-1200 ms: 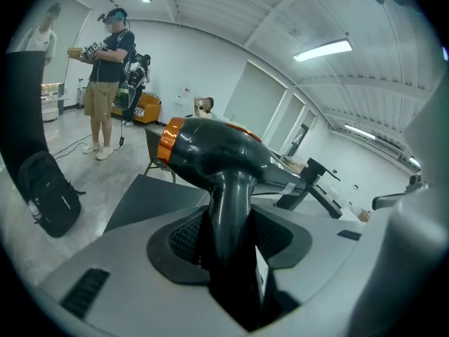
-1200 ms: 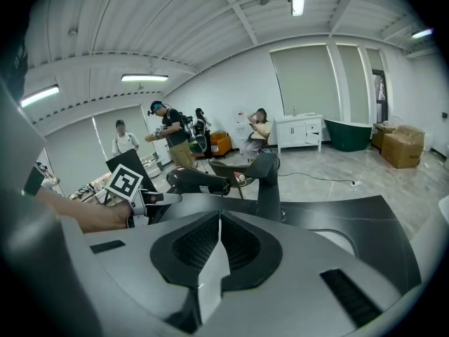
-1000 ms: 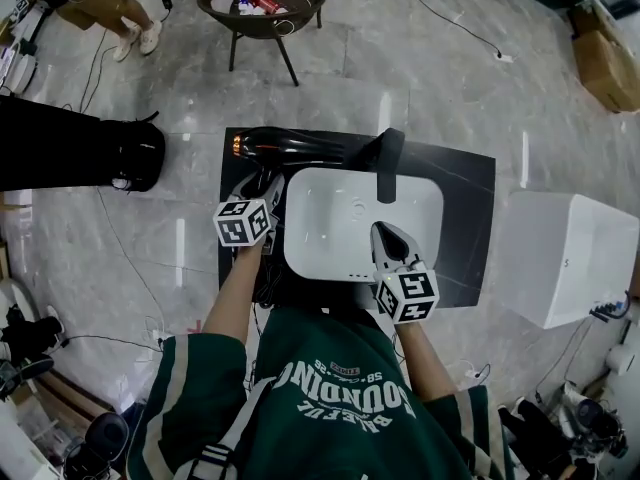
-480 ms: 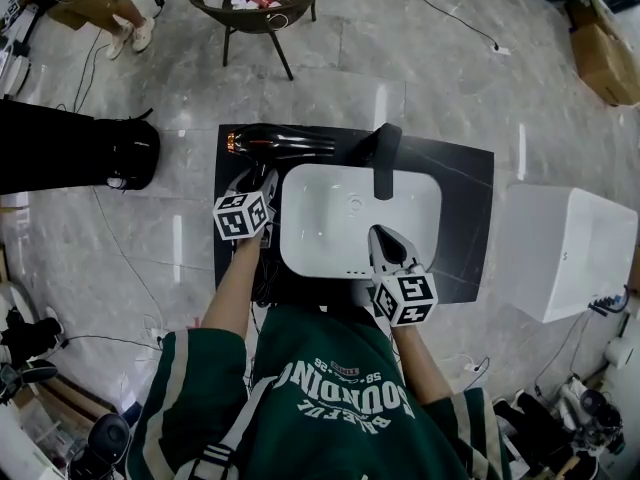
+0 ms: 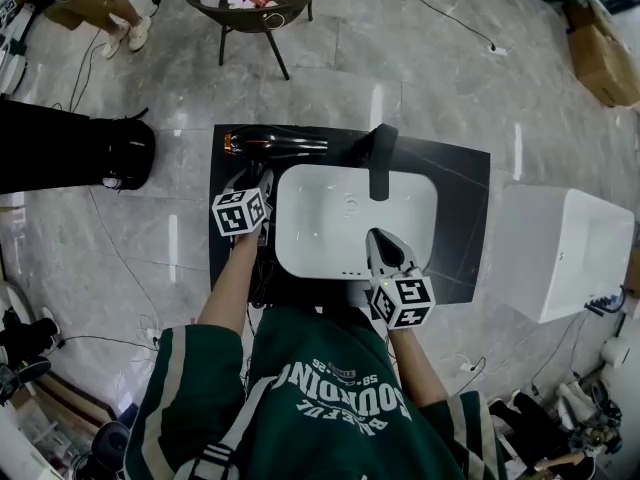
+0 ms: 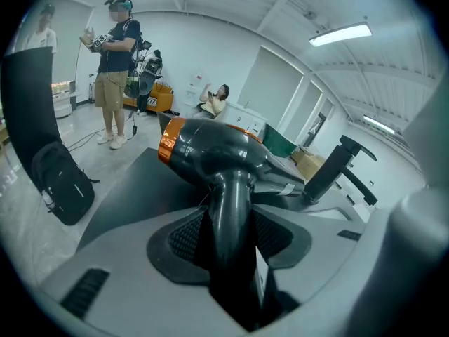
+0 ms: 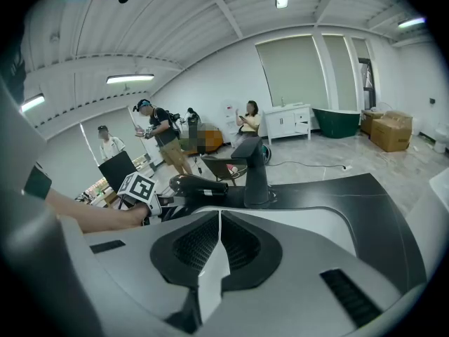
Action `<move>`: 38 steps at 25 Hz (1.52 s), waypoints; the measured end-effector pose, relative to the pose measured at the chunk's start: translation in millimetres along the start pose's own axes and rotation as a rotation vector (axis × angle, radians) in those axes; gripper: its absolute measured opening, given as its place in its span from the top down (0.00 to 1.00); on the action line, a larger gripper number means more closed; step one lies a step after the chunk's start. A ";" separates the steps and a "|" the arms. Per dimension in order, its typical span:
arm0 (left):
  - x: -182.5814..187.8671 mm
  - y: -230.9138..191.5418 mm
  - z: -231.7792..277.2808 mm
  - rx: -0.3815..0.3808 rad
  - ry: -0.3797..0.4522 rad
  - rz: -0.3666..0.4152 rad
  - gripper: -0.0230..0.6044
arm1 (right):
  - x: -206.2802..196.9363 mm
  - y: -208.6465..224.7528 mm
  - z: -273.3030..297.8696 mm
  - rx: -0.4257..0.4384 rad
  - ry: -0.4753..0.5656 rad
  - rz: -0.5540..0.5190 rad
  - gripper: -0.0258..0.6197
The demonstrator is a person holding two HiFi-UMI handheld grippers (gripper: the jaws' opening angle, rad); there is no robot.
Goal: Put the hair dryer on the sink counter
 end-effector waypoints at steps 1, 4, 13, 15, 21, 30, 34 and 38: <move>-0.4 -0.6 1.3 0.005 -0.005 0.003 0.66 | 0.4 1.0 -0.1 -0.003 0.000 0.000 0.89; -1.4 -2.3 3.8 0.012 -0.012 0.007 0.66 | 0.8 2.4 0.5 -0.006 -0.001 0.007 0.89; -3.9 0.3 6.4 0.035 -0.024 0.040 0.66 | -3.7 3.4 -3.9 0.000 -0.002 0.020 0.89; -4.5 -0.9 6.4 0.039 -0.040 0.056 0.66 | -4.6 2.6 -5.0 0.004 -0.004 0.028 0.89; -5.1 4.3 5.1 0.081 -0.083 0.137 0.66 | -4.5 0.5 -12.8 0.014 0.007 0.039 0.89; -1.5 18.4 -14.1 0.123 -0.069 0.205 0.65 | -7.0 -0.7 -27.0 0.043 0.034 0.025 0.89; 3.7 29.5 -26.2 0.129 -0.044 0.215 0.65 | -8.1 0.5 -34.4 0.056 0.043 0.014 0.89; 7.5 42.7 -37.1 0.129 -0.025 0.231 0.65 | -4.3 1.6 -38.1 0.068 0.063 -0.004 0.89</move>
Point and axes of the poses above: the fingertips, and each gripper's own axes: z forward along the fingers, y to its right, x out of its top, the point moved 6 cm from there along -z, backward along the fingers, and after that the axes turned 14 degrees about -x, right-handed, at the moved point
